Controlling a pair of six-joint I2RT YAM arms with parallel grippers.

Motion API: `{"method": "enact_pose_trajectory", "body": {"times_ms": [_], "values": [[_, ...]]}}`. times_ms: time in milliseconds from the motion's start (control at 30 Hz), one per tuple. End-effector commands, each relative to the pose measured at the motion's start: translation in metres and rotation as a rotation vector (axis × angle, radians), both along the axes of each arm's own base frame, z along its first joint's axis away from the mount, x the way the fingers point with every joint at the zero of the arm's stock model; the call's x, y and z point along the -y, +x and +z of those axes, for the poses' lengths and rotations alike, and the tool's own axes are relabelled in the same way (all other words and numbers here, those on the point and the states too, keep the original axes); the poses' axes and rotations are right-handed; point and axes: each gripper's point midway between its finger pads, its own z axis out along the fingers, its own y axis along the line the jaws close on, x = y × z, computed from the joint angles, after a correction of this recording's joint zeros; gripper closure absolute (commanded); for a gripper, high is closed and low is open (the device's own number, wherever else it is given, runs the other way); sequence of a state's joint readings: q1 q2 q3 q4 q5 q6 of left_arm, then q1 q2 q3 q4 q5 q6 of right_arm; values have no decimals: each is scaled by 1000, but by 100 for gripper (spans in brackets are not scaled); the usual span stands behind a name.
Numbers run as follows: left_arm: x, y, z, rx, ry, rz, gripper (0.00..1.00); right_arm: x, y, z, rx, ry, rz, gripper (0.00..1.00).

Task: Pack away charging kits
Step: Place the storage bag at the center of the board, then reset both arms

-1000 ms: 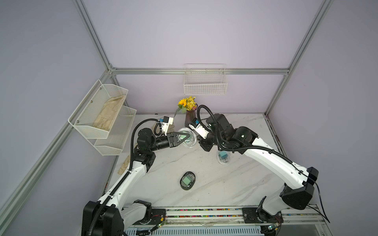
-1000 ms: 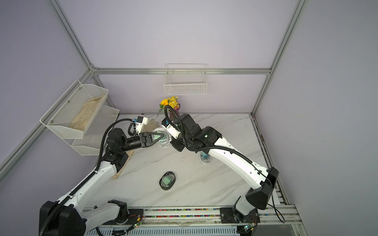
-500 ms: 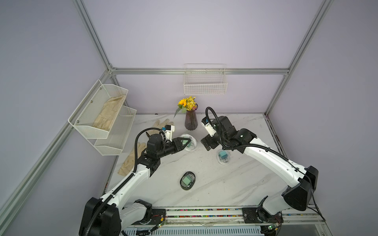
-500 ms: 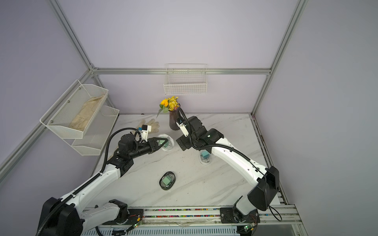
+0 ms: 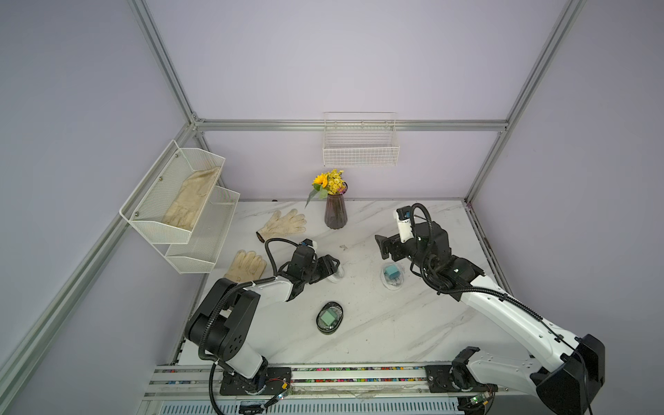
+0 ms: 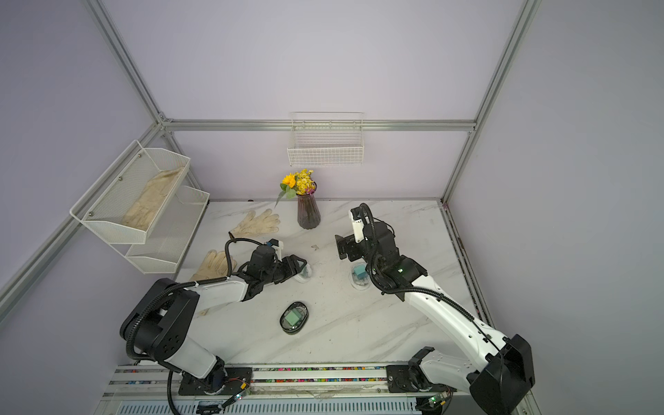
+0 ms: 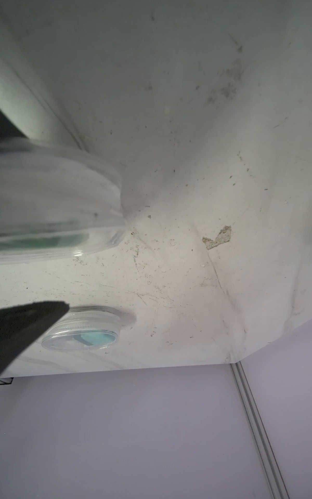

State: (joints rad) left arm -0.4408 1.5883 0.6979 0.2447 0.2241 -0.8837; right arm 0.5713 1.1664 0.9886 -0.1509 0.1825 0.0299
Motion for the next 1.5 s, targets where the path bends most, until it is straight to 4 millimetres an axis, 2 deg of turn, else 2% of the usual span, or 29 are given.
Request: {"method": "enact_pose_trajectory", "body": {"times_ms": [0, 100, 133, 233, 367, 433, 533, 600, 633, 733, 867, 967, 1133, 1167, 1233, 1367, 1433, 1467], "values": [[-14, -4, -5, 2, 120, 6, 0, 22, 13, 41, 167, 116, -90, 3], [-46, -16, -6, -43, 292, 62, 0, 30, 24, 33, 190, 55, -90, 3], [-61, -20, 0, -48, 358, 97, 0, 40, 34, 27, 189, 31, -129, 3], [-102, -28, 37, -19, 551, 174, 0, 82, 54, 25, 262, 56, -237, 3], [-144, -24, 84, 66, 785, 225, 0, 140, 70, -2, 297, 76, -345, 3], [-163, -20, 95, 94, 824, 251, 0, 156, 66, -18, 309, 90, -361, 3], [-182, -14, 106, 256, 872, 316, 0, 172, 65, -40, 304, 127, -372, 3], [-191, -12, 104, 384, 911, 329, 0, 176, 71, -55, 302, 138, -373, 3], [-199, -11, 101, 427, 924, 359, 0, 176, 75, -71, 286, 109, -370, 3], [-219, -7, 84, 418, 964, 398, 0, 182, 76, -101, 285, 92, -388, 3], [-222, 6, 68, 487, 986, 370, 0, 195, 74, -135, 279, 141, -417, 3], [-225, 13, 55, 508, 964, 369, 0, 200, 70, -150, 304, 169, -426, 3], [-229, 32, 68, 585, 960, 398, 0, 201, 77, -153, 289, 169, -437, 3], [-228, 37, 56, 566, 979, 362, 0, 202, 81, -157, 260, 165, -445, 3], [-229, 40, 49, 584, 979, 362, 0, 202, 82, -156, 261, 161, -444, 3], [-248, 36, 34, 548, 908, 415, 0, 204, 82, -155, 265, 156, -454, 3], [-250, 37, 38, 605, 913, 442, 0, 203, 83, -156, 258, 151, -451, 3], [-250, 37, 36, 577, 902, 437, 0, 202, 83, -156, 258, 146, -450, 3]]}}
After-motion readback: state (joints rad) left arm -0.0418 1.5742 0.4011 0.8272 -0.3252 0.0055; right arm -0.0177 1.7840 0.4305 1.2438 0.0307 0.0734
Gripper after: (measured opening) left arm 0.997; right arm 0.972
